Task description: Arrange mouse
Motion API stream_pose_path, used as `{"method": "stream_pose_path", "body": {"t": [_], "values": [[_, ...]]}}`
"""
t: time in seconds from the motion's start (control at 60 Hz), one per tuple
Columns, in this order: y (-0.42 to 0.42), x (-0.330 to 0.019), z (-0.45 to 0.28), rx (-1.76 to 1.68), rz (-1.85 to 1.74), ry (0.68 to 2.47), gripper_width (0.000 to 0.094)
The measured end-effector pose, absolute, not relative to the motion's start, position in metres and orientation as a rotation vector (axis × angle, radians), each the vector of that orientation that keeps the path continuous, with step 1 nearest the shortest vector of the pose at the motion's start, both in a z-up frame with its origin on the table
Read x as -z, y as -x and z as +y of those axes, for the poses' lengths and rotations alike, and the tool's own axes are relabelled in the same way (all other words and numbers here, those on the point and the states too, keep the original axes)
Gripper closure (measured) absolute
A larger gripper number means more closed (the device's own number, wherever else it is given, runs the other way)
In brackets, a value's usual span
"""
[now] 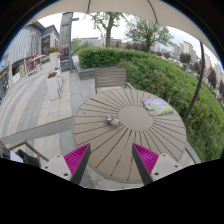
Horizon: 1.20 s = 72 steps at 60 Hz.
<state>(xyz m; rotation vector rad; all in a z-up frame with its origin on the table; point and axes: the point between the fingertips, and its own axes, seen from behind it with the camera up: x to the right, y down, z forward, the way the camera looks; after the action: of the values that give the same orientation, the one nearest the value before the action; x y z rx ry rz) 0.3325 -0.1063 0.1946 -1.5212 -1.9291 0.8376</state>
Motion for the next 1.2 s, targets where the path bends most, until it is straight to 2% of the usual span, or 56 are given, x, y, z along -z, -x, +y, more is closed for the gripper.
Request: {"method": "stream_pose_path", "body": {"t": [0.017,0.083,0.117,0.167,0.183,0.283,0.317,0.783,1.2], "values": [[-0.319,-0.181,-0.095,-0.842,-1.922,1.517,0.0084],[-0.308,-0.179,-0.094,-0.852,-1.897,1.507,0.008],[-0.288,-0.152,-0.089,-0.857,-1.88,1.497,0.008],[-0.27,-0.133,-0.086,-0.859,-1.862,1.492,0.0083],[-0.272,-0.143,-0.09,-0.861,-1.859,1.496,0.0082],[-0.234,-0.106,-0.095,-0.893,-1.836,1.506,0.008],[-0.233,-0.106,-0.093,-0.899,-1.831,1.505,0.0078],[-0.086,-0.002,-0.108,-0.91,-1.797,1.445,0.0081],[-0.014,0.019,-0.104,-0.911,-1.781,1.547,0.0083]]}}
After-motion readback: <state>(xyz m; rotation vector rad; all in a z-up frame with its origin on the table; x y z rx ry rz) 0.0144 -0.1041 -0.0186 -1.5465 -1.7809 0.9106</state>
